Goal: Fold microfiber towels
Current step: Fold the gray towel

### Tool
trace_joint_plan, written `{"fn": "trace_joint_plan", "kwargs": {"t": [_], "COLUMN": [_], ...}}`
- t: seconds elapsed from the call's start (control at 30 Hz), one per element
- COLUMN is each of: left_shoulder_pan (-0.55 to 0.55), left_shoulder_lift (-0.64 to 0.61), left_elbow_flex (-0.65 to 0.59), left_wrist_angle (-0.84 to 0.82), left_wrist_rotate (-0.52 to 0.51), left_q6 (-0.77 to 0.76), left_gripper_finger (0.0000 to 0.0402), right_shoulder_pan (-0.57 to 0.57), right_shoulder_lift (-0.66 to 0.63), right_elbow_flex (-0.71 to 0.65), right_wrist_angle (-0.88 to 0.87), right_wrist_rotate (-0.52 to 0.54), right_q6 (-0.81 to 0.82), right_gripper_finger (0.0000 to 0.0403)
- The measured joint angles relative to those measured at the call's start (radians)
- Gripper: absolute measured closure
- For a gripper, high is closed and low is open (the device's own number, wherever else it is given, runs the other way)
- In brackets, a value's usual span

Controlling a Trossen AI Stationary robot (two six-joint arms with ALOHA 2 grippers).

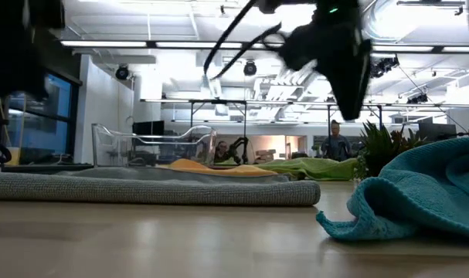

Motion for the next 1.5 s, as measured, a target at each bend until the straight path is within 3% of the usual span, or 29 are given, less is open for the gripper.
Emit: {"fn": "trace_joint_plan", "kwargs": {"t": [0.13, 0.2, 0.4, 0.57, 0.67, 0.8, 0.9, 1.13, 1.33, 1.5], "left_shoulder_pan": [0.012, 0.066, 0.378, 0.585, 0.622, 0.602, 0.566, 0.486, 0.463, 0.463], "left_shoulder_lift": [-0.048, -0.081, -0.165, -0.235, -0.308, -0.412, -0.483, -0.654, -0.738, -0.748], "left_elbow_flex": [0.000, 0.000, -0.001, 0.002, 0.001, 0.000, -0.054, -0.318, -0.376, -0.378], "left_wrist_angle": [0.190, 0.267, 0.576, 0.910, 0.922, 0.713, 0.676, 1.003, 0.996, 0.959], "left_wrist_rotate": [-0.089, -0.049, 0.310, 0.596, 0.654, 0.601, 0.520, 0.422, 0.352, 0.330], "left_q6": [0.188, 0.330, 0.697, 0.757, 0.764, 0.794, 0.807, 0.771, 0.794, 0.830], "left_gripper_finger": [0.0222, 0.0223, 0.0228, 0.0229, 0.0229, 0.0229, 0.0229, 0.0229, 0.0229, 0.0229], "right_shoulder_pan": [0.040, 0.059, 0.079, 0.079, 0.079, 0.079, 0.079, 0.079, 0.068, 0.052], "right_shoulder_lift": [-0.237, -0.345, -0.532, -0.545, -0.541, -0.541, -0.540, -0.504, -0.283, -0.082], "right_elbow_flex": [-0.262, -0.374, -0.630, -0.711, -0.719, -0.719, -0.719, -0.645, -0.419, -0.288], "right_wrist_angle": [0.312, 0.468, 0.866, 1.047, 1.100, 1.118, 1.118, 1.029, 0.752, 0.683], "right_wrist_rotate": [-0.042, -0.047, -0.003, -0.007, -0.003, -0.003, -0.013, -0.062, -0.063, -0.064], "right_q6": [0.199, 0.309, 0.560, 0.579, 0.567, 0.549, 0.549, 0.561, 0.503, 0.472], "right_gripper_finger": [0.0160, 0.0160, 0.0160, 0.0160, 0.0160, 0.0160, 0.0160, 0.0160, 0.0164, 0.0164]}}
